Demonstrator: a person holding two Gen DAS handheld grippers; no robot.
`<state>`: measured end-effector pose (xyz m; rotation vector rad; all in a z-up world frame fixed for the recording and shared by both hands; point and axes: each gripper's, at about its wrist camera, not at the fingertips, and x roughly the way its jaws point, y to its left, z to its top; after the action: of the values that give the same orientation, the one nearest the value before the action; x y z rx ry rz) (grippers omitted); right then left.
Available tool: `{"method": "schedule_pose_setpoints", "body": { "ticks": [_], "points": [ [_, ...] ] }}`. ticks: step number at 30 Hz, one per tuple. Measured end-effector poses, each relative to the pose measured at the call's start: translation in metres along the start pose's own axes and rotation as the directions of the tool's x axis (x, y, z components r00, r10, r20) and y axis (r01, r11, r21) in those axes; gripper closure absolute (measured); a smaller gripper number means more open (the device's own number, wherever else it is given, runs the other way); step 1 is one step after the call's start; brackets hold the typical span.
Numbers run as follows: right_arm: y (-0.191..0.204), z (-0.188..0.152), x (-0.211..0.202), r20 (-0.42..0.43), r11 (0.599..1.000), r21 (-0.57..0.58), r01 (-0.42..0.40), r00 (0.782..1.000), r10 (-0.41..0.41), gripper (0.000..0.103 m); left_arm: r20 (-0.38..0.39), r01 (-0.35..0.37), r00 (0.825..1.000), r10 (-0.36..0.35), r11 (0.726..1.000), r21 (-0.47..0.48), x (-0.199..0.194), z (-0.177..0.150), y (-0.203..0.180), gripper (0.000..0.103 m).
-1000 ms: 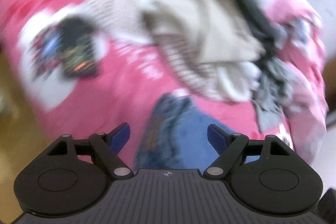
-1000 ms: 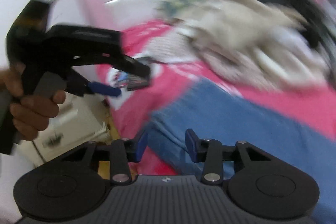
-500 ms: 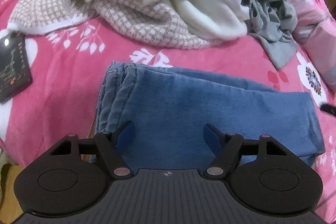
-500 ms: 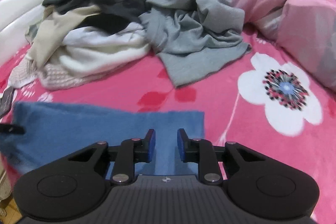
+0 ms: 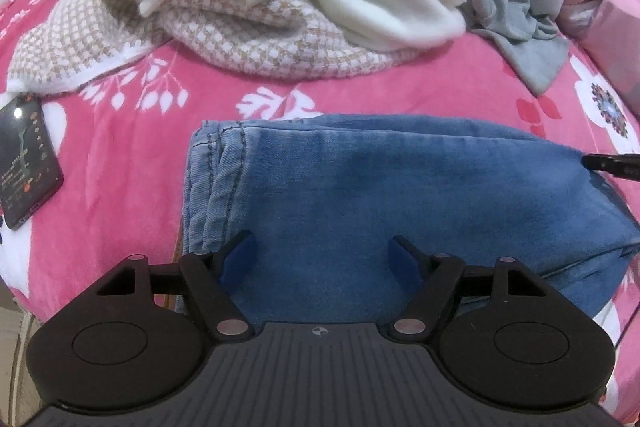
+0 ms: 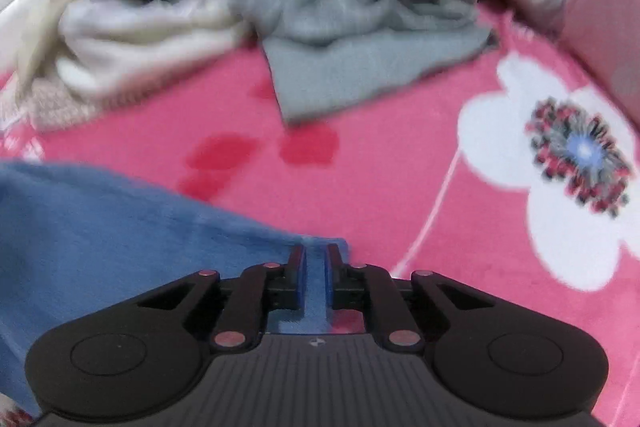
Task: Fold clothes
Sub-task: 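Withdraw the open right gripper from the folded jeans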
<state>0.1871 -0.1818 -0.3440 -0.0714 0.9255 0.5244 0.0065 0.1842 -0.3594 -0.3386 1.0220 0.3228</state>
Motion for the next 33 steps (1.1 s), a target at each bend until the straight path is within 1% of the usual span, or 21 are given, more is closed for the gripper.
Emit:
{"method": "schedule_pose_setpoints", "body": {
  "ticks": [5, 6, 8, 9, 11, 12, 13, 14, 15, 19, 23, 24, 26, 28, 29, 31, 33],
  "points": [
    [-0.009, -0.001, -0.015, -0.016, 1.0, -0.007, -0.018, 1.0, 0.018, 0.093, -0.027, -0.02, 0.999, 0.02, 1.0, 0.003, 0.002, 0.005, -0.002, 0.028],
    [-0.013, -0.003, -0.025, -0.016, 0.999, -0.01, -0.04, 0.999, 0.04, 0.093, -0.03, -0.022, 0.999, 0.022, 1.0, 0.003, 0.002, 0.005, -0.002, 0.028],
    [-0.017, -0.013, -0.053, -0.02, 0.991, -0.036, -0.132, 0.991, 0.131, 0.093, -0.036, -0.026, 0.999, 0.026, 1.0, 0.007, 0.003, 0.006, -0.003, 0.028],
    [-0.015, -0.02, -0.058, -0.044, 0.985, -0.07, -0.158, 0.987, 0.155, 0.093, -0.037, -0.027, 0.999, 0.027, 1.0, 0.01, 0.003, 0.006, -0.003, 0.028],
    [-0.008, -0.037, -0.055, -0.116, 0.97, -0.156, -0.185, 0.979, 0.168, 0.093, -0.038, -0.028, 0.999, 0.028, 1.0, 0.012, 0.004, 0.006, -0.004, 0.028],
    [-0.006, -0.048, -0.046, -0.164, 0.962, -0.208, -0.176, 0.976, 0.143, 0.093, -0.039, -0.027, 0.999, 0.028, 1.0, 0.014, 0.004, 0.006, -0.004, 0.028],
    [-0.005, -0.059, -0.037, -0.189, 0.953, -0.258, -0.157, 0.976, 0.109, 0.089, -0.04, -0.025, 0.999, 0.026, 1.0, 0.017, 0.004, 0.007, -0.004, 0.028],
    [-0.005, -0.069, -0.03, -0.185, 0.943, -0.299, -0.146, 0.978, 0.093, 0.087, -0.041, -0.023, 0.999, 0.024, 1.0, 0.021, 0.004, 0.007, -0.004, 0.028],
    [-0.006, -0.071, -0.03, -0.18, 0.941, -0.309, -0.137, 0.98, 0.084, 0.085, -0.044, -0.026, 0.999, 0.027, 0.999, 0.029, 0.004, 0.007, -0.005, 0.028],
    [-0.006, -0.055, -0.047, -0.15, 0.96, -0.258, -0.109, 0.986, 0.072, 0.085, -0.058, -0.024, 0.998, 0.027, 0.998, 0.05, 0.005, 0.009, -0.006, 0.027],
    [0.01, -0.063, -0.065, -0.107, 0.939, -0.31, -0.147, 0.987, 0.119, 0.086, -0.063, -0.012, 0.998, 0.016, 0.998, 0.063, 0.006, 0.009, -0.005, 0.025],
    [0.014, -0.071, -0.06, -0.12, 0.931, -0.337, -0.14, 0.987, 0.105, 0.086, -0.061, -0.008, 0.998, 0.012, 0.998, 0.066, 0.006, 0.009, -0.005, 0.024],
    [0.018, -0.087, -0.041, -0.157, 0.927, -0.367, -0.08, 0.987, 0.023, 0.085, -0.063, 0.005, 0.998, -0.001, 0.997, 0.073, 0.006, 0.009, -0.004, 0.023],
    [0.019, -0.092, -0.038, -0.153, 0.946, -0.323, -0.032, 0.988, -0.019, 0.083, -0.064, 0.019, 0.998, -0.014, 0.997, 0.08, 0.005, 0.009, -0.002, 0.023],
    [0.023, -0.093, -0.038, -0.155, 0.961, -0.276, -0.036, 0.988, -0.008, 0.083, -0.065, 0.025, 0.998, -0.02, 0.996, 0.084, 0.005, 0.009, -0.002, 0.023],
    [0.035, -0.097, -0.037, -0.17, 0.984, -0.155, -0.086, 0.984, 0.059, 0.083, -0.067, 0.039, 0.997, -0.033, 0.995, 0.091, 0.004, 0.009, 0.0, 0.023],
    [0.046, -0.101, -0.036, -0.178, 0.99, -0.032, -0.134, 0.976, 0.126, 0.083, -0.072, 0.063, 0.996, -0.057, 0.994, 0.091, 0.004, 0.01, 0.004, 0.023]
  ]
}}
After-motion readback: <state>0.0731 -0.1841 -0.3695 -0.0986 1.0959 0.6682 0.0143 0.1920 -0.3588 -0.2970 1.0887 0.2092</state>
